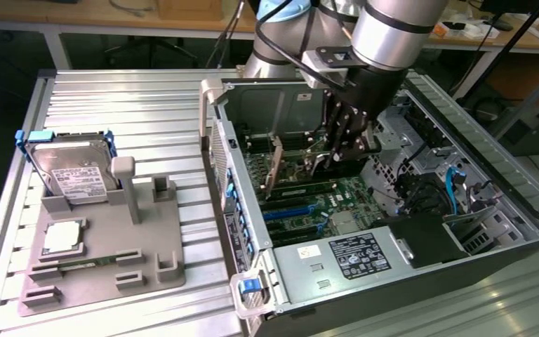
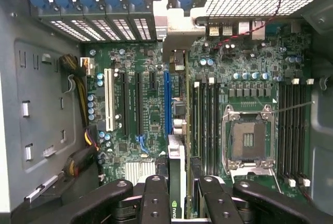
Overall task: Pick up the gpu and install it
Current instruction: 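Insert the gpu into the slot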
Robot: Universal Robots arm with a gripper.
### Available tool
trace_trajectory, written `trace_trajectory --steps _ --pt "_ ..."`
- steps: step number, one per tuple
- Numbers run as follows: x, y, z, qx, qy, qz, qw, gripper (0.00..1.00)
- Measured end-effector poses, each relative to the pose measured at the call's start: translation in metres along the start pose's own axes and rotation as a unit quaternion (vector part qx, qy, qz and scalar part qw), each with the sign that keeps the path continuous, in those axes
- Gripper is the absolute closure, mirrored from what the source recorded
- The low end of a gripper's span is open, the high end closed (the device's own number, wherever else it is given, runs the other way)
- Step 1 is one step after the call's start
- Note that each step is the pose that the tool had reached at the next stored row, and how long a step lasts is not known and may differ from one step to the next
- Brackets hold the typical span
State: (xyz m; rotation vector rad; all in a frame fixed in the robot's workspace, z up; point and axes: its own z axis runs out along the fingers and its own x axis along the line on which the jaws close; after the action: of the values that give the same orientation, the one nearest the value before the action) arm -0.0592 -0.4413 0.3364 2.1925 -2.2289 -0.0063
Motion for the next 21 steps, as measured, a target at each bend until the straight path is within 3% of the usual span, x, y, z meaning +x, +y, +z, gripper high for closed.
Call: trace_trajectory --steps 21 --pt "0.004 0.0086 0.0207 -0.0008 0.0002 -0.007 1.0 0.73"
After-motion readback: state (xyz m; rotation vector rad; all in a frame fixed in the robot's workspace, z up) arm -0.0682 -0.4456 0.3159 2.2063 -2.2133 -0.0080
